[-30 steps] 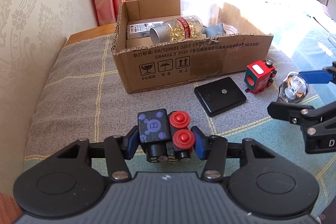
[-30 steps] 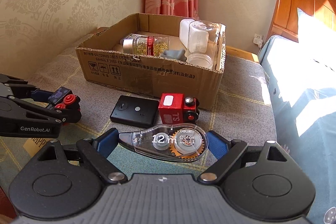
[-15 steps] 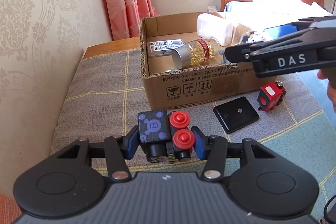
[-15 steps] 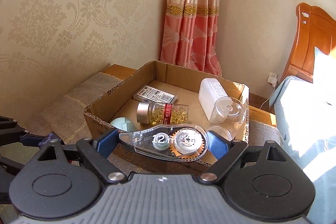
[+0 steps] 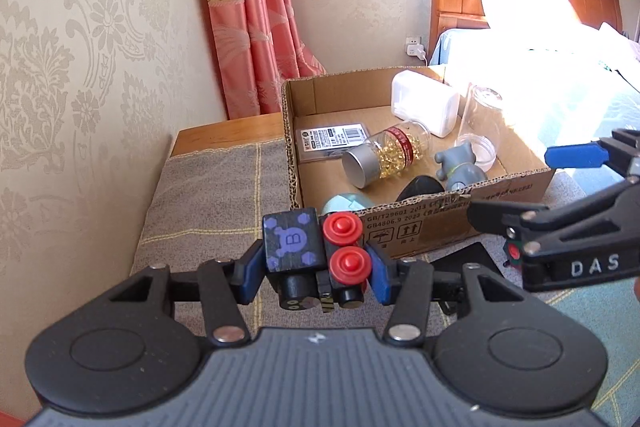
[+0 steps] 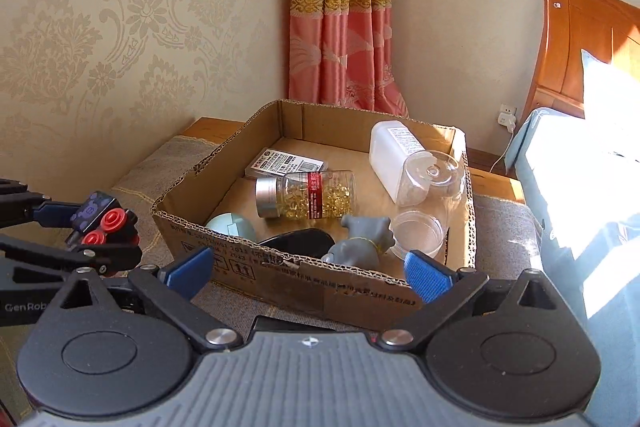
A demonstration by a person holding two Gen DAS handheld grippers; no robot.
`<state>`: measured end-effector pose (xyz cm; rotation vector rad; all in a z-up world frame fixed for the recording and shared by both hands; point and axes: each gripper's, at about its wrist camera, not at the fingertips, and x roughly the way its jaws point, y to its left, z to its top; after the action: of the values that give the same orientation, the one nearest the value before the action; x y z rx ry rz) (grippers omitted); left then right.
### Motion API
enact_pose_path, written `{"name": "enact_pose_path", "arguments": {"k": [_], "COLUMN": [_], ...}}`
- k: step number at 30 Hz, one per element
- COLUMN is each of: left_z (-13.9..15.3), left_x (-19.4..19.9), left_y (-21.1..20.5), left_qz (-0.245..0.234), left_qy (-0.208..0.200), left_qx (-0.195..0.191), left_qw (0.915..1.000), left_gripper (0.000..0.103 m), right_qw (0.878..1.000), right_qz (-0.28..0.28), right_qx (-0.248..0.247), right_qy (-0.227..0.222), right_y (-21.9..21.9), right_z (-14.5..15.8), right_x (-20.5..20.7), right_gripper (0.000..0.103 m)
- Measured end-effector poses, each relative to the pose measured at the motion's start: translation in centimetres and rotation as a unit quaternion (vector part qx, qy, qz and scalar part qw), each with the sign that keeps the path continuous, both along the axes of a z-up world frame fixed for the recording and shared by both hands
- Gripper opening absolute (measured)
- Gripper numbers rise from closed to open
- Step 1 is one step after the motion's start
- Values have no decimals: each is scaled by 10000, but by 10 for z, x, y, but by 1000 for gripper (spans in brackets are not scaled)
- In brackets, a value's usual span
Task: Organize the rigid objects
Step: 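Lower the cube toy into the box and open the left tool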
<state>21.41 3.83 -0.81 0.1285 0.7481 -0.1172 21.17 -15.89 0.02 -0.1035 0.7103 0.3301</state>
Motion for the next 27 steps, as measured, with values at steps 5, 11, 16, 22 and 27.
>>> {"name": "enact_pose_path", "arguments": {"k": [5,11,16,22,27], "left_z": [7,18,21,13,3], "left_x": [26,57,93,140,168], "left_y": [-5,-20,-44,-76,-94], "left_qz": [86,54,-128,-256,-309], "left_qy": [82,82,183,358,313], "left_qx": [-156,-178,-76,66,89], "left_qw": [9998,9998,9997,9990,9990], "left_gripper": [51,51,51,51,62], "right_qw": [9996,9993,9992,9982,9974], "right_qz": [-229,-264,-322,-504,-632], "right_qx": [193,253,246,310,343], "right_qy": [-2,-33,-68,-26,53], "right_y": [-12,-18,-28,-47,-58], "right_z": [6,7,5,0,-5], "right_x": [-23,-35,-40,-41,-40], "right_gripper": [103,103,103,103,103]}}
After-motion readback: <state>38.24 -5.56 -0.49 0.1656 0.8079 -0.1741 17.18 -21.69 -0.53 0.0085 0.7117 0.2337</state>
